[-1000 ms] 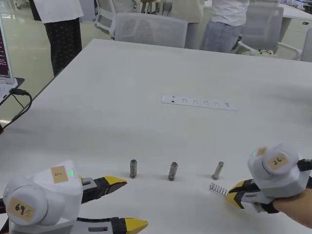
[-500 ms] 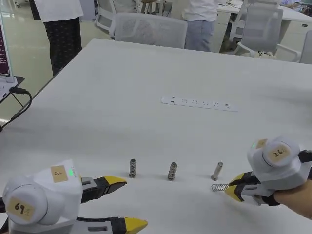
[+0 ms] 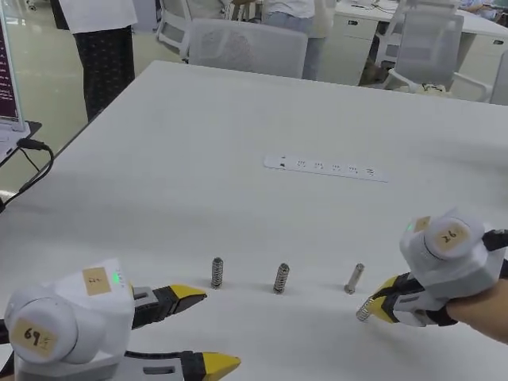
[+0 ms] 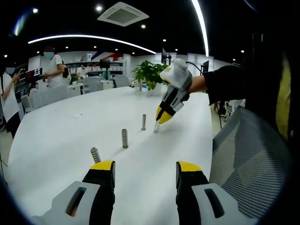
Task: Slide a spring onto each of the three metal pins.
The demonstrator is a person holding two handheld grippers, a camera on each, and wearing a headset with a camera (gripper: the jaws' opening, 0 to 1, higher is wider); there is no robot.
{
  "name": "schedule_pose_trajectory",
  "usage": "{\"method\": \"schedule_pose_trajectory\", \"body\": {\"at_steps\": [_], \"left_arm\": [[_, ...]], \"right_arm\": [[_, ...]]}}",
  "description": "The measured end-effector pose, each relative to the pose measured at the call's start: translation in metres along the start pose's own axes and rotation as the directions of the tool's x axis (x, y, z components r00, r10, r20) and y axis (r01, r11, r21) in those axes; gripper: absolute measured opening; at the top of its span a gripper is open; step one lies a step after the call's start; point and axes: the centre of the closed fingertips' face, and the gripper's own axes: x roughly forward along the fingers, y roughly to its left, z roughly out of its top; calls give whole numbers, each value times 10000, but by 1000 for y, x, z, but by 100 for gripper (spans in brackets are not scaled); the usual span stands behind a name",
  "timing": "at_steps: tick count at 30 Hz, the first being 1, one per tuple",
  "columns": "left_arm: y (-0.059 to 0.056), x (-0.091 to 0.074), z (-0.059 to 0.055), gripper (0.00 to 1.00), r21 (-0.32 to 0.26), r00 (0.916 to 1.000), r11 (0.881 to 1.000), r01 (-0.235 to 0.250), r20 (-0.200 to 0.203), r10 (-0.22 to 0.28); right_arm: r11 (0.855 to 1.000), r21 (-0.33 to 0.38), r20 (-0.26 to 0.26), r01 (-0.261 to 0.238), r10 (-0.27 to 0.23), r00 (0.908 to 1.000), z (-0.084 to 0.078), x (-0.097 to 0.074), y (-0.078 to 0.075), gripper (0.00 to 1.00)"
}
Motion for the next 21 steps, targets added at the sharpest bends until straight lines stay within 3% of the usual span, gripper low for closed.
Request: {"method": "schedule_pose_trajectory", "body": {"at_steps": [10,21], "left_arm": [[0,0,1,47,-3,10000,10000,5,32,-5],[1,0,0,48,-3,10000,10000,30,84,-30]], "right_arm": [[9991,235,-183,-358,363,9992,-1,-6,1,8],[9966,152,-365,-815,820,9960,13,-24,3,8]]}}
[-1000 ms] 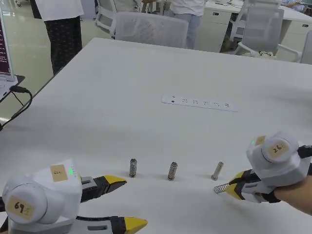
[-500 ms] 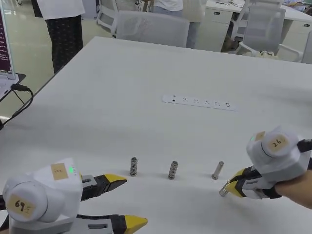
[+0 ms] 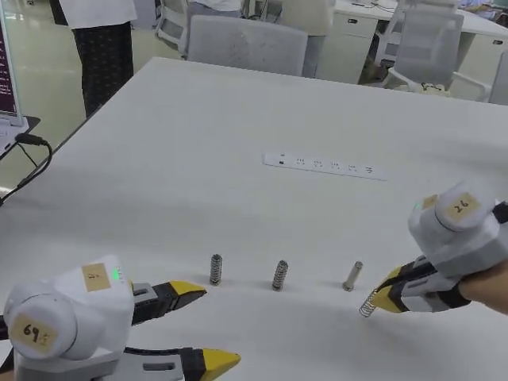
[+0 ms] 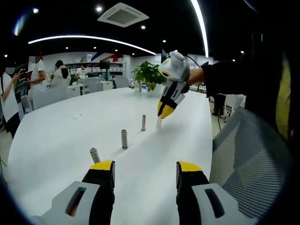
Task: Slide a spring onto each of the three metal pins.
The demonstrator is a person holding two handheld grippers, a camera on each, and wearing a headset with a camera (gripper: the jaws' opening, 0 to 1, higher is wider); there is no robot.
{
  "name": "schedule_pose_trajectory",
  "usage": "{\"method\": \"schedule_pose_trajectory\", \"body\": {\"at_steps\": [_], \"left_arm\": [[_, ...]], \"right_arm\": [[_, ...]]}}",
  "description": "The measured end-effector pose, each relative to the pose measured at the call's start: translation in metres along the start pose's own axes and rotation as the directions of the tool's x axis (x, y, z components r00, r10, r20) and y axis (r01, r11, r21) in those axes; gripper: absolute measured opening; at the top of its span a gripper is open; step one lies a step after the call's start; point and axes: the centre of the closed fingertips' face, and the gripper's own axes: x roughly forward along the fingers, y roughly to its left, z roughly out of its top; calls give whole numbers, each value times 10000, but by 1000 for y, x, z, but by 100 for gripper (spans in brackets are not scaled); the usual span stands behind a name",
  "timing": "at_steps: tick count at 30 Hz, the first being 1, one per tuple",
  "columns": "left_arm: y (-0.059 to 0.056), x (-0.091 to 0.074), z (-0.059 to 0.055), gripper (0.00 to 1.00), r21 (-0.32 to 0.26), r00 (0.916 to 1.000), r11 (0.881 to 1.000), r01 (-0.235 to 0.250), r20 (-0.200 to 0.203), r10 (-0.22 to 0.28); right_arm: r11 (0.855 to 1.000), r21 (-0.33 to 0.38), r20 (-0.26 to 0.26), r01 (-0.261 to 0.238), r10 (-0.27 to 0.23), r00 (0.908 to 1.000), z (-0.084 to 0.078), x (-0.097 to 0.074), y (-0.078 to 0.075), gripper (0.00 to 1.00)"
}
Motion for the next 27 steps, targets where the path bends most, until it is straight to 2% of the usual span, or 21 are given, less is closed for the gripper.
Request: {"method": "schedule_pose_trajectory", "body": {"at_steps": [9,11,15,27], "left_arm": [[0,1,-3,49,-24,10000,10000,55,-9,-55],[0,2,-3,49,-8,10000,10000,86,-4,-86],[-2,4,-2,50,2,9999,9999,164,12,-164],[0,2,-3,50,-89,9999,9999,105,7,-105]], "right_arm": [[9998,-84,144,-167,169,9998,17,-23,-4,8],[9998,-191,130,-55,57,9999,20,-25,-10,8],[9994,-357,141,50,-45,9999,28,-31,-14,8],[9974,-682,167,245,-234,9996,47,-31,-28,8]]}}
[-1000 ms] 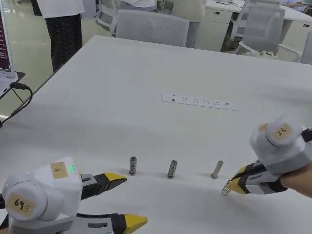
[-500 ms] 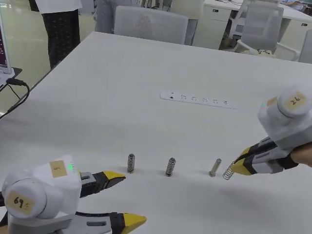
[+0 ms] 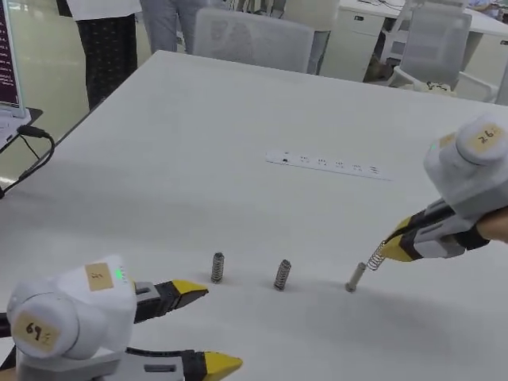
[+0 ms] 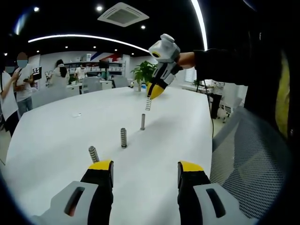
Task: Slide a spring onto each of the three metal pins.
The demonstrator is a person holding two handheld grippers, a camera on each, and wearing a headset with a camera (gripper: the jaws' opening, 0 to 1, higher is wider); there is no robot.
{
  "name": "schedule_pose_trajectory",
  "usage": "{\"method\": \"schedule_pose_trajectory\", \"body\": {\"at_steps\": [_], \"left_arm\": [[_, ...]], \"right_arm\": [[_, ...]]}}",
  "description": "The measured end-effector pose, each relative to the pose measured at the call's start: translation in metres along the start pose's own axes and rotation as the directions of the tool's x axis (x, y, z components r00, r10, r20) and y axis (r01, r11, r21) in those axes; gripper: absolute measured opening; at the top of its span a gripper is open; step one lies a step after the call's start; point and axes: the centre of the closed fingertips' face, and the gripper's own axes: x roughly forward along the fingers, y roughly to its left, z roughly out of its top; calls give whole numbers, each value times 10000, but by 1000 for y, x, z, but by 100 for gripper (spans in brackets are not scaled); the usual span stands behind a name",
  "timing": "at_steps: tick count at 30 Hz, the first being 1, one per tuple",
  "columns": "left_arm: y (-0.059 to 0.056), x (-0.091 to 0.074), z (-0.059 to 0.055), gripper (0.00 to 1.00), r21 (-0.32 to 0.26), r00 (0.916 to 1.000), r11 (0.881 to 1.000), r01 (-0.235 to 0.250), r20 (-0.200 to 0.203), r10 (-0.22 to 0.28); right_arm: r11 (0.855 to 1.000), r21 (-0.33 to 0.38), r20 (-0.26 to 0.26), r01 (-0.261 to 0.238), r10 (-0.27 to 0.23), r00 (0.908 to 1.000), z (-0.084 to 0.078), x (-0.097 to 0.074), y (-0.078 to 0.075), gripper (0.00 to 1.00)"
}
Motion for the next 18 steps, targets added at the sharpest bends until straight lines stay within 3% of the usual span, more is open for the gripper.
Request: {"method": "schedule_pose_trajectory", "body": {"at_steps": [18], "left_arm": [[1,-1,-2,50,-129,9999,9998,-126,-51,125]], "right_arm": [[9999,-22,-211,-160,160,9996,-1,14,-6,8]]}}
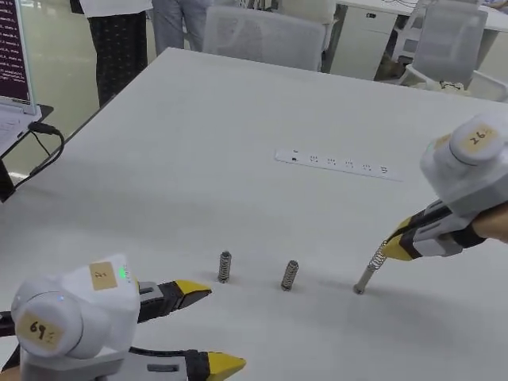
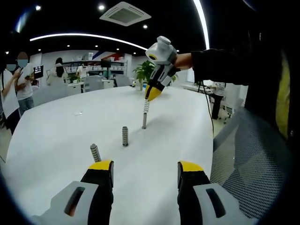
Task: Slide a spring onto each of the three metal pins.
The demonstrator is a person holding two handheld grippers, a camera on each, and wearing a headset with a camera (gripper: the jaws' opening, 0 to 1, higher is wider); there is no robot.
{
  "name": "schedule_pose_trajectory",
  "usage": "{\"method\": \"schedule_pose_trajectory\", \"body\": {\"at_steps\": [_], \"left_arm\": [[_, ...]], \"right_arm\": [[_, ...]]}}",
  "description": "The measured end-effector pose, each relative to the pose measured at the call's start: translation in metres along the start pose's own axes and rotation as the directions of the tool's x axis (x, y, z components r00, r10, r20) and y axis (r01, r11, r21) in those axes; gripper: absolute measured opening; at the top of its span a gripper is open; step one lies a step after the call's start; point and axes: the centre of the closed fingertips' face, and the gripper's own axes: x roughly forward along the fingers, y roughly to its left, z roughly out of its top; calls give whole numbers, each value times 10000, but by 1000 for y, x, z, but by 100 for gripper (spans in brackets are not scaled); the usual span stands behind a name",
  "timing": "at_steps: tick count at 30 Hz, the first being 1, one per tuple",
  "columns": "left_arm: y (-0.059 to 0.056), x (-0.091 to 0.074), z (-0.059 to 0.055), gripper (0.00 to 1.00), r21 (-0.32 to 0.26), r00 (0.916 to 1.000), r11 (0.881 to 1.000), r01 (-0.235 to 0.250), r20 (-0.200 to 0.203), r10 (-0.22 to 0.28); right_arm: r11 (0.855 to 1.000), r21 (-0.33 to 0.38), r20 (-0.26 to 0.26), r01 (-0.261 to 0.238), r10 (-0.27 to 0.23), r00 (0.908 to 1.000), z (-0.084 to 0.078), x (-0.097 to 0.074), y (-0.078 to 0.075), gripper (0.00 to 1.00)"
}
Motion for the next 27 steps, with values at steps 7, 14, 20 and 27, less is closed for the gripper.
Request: {"method": "schedule_pose_trajectory", "body": {"at_steps": [7,14,20,27], "left_arm": [[1,0,-1,50,-36,10000,10000,-40,-12,40],[1,-1,-2,50,-43,10000,10000,-62,-31,61],[2,-2,-4,50,-61,9999,9999,-103,-58,103],[2,-2,-4,49,-69,9999,9999,-114,-89,113]], "right_arm": [[10000,-69,-130,-19,18,9999,-2,4,0,8],[9999,-41,-146,-103,102,9998,-3,9,0,8],[9999,2,-230,-163,163,9996,-7,18,1,8],[9996,47,-380,-283,284,9989,-12,30,4,8]]}}
